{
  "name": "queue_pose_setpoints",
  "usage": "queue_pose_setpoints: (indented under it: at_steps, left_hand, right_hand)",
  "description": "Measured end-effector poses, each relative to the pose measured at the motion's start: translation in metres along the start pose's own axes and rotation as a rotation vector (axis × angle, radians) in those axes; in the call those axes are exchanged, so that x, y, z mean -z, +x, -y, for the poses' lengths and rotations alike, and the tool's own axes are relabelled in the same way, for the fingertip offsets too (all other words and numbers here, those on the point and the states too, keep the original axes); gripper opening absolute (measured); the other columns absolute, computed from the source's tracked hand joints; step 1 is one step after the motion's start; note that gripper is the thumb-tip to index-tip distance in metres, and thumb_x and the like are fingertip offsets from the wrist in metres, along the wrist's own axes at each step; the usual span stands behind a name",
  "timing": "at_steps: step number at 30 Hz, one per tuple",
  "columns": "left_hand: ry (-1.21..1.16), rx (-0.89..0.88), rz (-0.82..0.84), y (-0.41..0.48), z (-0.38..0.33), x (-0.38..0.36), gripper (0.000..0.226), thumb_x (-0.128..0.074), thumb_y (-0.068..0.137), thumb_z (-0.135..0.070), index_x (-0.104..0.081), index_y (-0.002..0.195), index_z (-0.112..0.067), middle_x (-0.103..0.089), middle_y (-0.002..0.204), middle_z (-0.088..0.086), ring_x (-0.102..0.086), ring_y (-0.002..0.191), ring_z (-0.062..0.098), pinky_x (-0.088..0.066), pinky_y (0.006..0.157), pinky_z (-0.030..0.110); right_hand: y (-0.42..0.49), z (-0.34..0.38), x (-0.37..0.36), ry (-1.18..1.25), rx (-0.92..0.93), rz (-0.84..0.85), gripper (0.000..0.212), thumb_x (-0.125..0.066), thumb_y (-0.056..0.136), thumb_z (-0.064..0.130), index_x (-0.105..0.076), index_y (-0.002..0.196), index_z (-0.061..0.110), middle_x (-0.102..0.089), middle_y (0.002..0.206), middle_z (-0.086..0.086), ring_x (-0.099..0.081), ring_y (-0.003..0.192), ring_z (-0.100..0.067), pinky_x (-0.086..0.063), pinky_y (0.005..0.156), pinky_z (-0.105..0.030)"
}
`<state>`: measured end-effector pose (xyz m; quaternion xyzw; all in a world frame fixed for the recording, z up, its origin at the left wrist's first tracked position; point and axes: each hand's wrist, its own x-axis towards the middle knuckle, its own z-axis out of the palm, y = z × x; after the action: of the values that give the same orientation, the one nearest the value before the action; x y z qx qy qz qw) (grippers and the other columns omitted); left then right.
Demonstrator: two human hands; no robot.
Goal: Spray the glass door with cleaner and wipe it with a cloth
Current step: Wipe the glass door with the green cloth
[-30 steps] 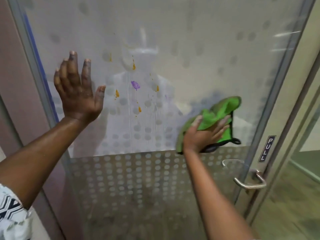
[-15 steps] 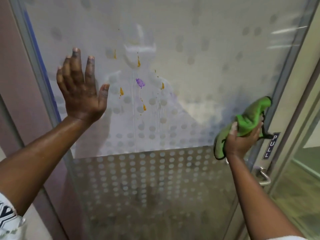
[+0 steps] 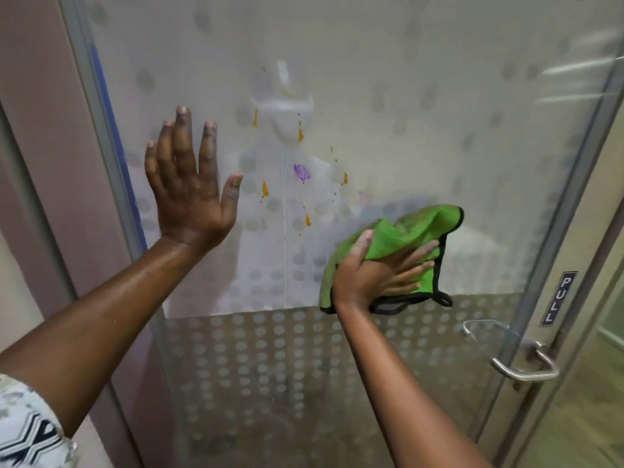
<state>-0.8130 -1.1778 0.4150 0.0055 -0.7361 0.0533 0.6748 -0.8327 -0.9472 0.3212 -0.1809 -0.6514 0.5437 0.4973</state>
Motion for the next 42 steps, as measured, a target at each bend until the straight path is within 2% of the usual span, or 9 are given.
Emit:
queue_pose_setpoints:
  at_steps: [8, 12, 15, 24, 26, 31, 33, 39, 42]
  left_hand:
    - [0.008, 0.001, 0.003, -0.001, -0.001, 0.000, 0.069, -0.035, 0.102, -0.052, -0.021, 0.162, -0.019, -0.019, 0.168, 0.017, -0.014, 0.153, 0.032, -0.012, 0.124, 0.050]
    - [0.024, -0.010, -0.003, -0.001, 0.000, 0.000, 0.069, -0.033, 0.102, -0.051, -0.022, 0.162, -0.018, -0.019, 0.168, 0.016, -0.015, 0.153, 0.033, -0.011, 0.124, 0.049]
    - [0.031, -0.018, -0.009, -0.001, 0.000, 0.000, 0.069, -0.032, 0.103, -0.051, -0.022, 0.162, -0.018, -0.019, 0.168, 0.017, -0.017, 0.153, 0.035, -0.010, 0.125, 0.048]
    - [0.044, -0.018, -0.015, 0.000, -0.002, -0.001, 0.069, -0.033, 0.103, -0.051, -0.024, 0.162, -0.016, -0.018, 0.168, 0.016, -0.019, 0.153, 0.036, -0.012, 0.125, 0.050]
    - [0.037, -0.023, -0.018, 0.000, -0.001, -0.001, 0.069, -0.033, 0.103, -0.051, -0.025, 0.161, -0.016, -0.018, 0.168, 0.016, -0.019, 0.153, 0.035, -0.013, 0.125, 0.050]
    - [0.029, -0.032, -0.002, -0.001, 0.000, 0.000, 0.070, -0.032, 0.102, -0.052, -0.024, 0.162, -0.017, -0.016, 0.169, 0.015, -0.020, 0.153, 0.036, -0.013, 0.124, 0.050]
    - [0.030, -0.027, 0.002, -0.001, -0.001, 0.000, 0.070, -0.032, 0.102, -0.052, -0.024, 0.162, -0.016, -0.016, 0.169, 0.016, -0.019, 0.153, 0.036, -0.014, 0.124, 0.051]
    - [0.018, -0.021, 0.027, -0.001, -0.001, 0.001, 0.070, -0.030, 0.102, -0.053, -0.025, 0.161, -0.016, -0.017, 0.169, 0.016, -0.020, 0.153, 0.036, -0.016, 0.123, 0.052]
    - [0.012, -0.024, 0.020, -0.002, 0.000, 0.000, 0.069, -0.032, 0.102, -0.051, -0.027, 0.161, -0.015, -0.018, 0.169, 0.016, -0.021, 0.153, 0.036, -0.018, 0.123, 0.053]
  right_hand:
    - [0.075, 0.107, -0.017, -0.040, 0.291, -0.019, 0.091, -0.049, 0.086, 0.059, -0.024, 0.164, 0.019, -0.012, 0.174, -0.009, -0.006, 0.160, -0.039, -0.007, 0.123, -0.068]
    - [0.092, 0.100, -0.006, -0.197, 1.047, 0.170, 0.088, -0.055, 0.079, 0.052, -0.033, 0.161, 0.027, -0.020, 0.172, -0.011, -0.012, 0.159, -0.042, -0.005, 0.125, -0.064]
    - [0.157, 0.102, 0.009, -0.296, 1.484, 0.181, 0.075, -0.037, 0.089, 0.061, -0.038, 0.158, 0.031, -0.031, 0.168, -0.008, -0.024, 0.157, -0.037, -0.021, 0.119, -0.067]
    - [0.171, 0.216, -0.017, -0.137, 0.856, 0.037, 0.099, -0.057, 0.077, 0.064, -0.021, 0.163, 0.030, -0.016, 0.173, -0.006, -0.009, 0.158, -0.045, -0.007, 0.120, -0.073]
    - [0.149, 0.210, -0.019, -0.201, 1.053, 0.108, 0.097, -0.058, 0.076, 0.061, -0.024, 0.162, 0.032, -0.016, 0.173, -0.006, -0.010, 0.159, -0.043, -0.008, 0.122, -0.068]
    - [0.199, 0.199, 0.001, -0.487, 2.012, 0.379, 0.082, -0.052, 0.085, 0.056, -0.028, 0.161, 0.037, -0.020, 0.172, -0.001, -0.013, 0.160, -0.034, -0.014, 0.126, -0.059]
    - [0.240, 0.228, 0.004, -0.491, 2.009, 0.345, 0.078, -0.045, 0.087, 0.057, -0.029, 0.161, 0.037, -0.022, 0.172, 0.000, -0.017, 0.159, -0.034, -0.014, 0.126, -0.060]
    - [0.176, 0.281, -0.025, -0.305, 1.339, 0.181, 0.087, -0.051, 0.079, 0.058, -0.030, 0.161, 0.035, -0.020, 0.172, -0.004, -0.012, 0.158, -0.046, -0.006, 0.122, -0.071]
    - [0.122, 0.251, -0.031, -0.305, 1.567, 0.296, 0.090, -0.053, 0.075, 0.057, -0.034, 0.160, 0.033, -0.023, 0.171, -0.008, -0.013, 0.158, -0.046, -0.007, 0.123, -0.070]
